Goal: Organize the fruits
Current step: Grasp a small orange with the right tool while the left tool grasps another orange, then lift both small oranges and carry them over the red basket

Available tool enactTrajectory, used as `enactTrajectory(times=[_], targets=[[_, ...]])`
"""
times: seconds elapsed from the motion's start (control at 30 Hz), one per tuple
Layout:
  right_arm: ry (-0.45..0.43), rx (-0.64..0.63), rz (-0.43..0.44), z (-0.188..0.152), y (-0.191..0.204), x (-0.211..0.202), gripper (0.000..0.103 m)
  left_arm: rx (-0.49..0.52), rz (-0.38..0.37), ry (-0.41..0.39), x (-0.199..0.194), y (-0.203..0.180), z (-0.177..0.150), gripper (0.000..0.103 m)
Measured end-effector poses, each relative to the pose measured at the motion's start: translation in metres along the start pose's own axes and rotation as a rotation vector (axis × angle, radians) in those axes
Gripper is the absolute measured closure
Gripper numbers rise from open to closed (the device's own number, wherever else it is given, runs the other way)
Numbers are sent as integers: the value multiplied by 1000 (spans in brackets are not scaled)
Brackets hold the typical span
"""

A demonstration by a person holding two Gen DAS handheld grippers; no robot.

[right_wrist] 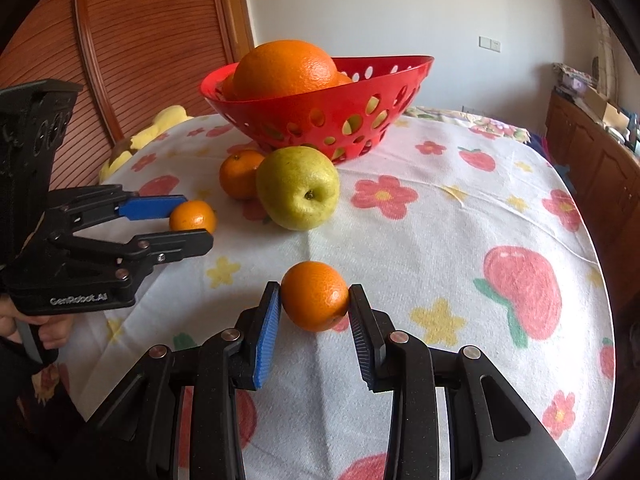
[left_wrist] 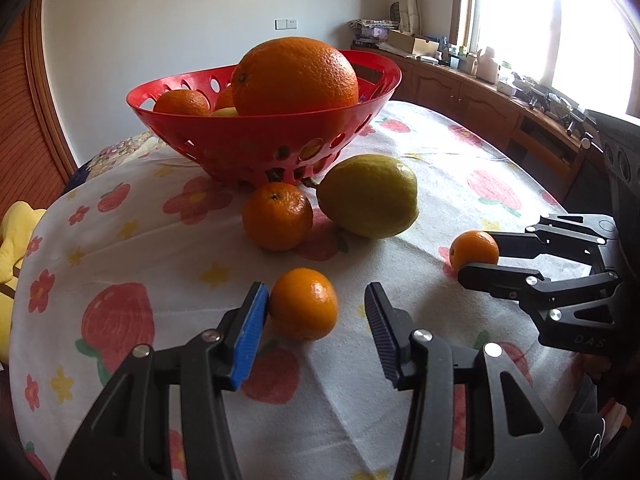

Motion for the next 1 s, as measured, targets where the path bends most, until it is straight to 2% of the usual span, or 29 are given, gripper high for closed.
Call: enactTrajectory(times=[0.37, 1.0], targets=[[-6, 5, -2, 0, -1, 1, 69, -28, -6, 35, 8, 10, 0, 69], [-17, -5, 2, -1, 0, 0, 69, -30, 21, -21, -23, 0, -13, 70]])
Point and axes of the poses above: each gripper's, at about its wrist camera, not at the fingertips, and x roughly the way its jaws point, y to its left, z to its top, the point moved 3 cm from there along x, roughly the way its jaws point, and after that the axes turned 7 degrees about -z, right-handed, at the moved point
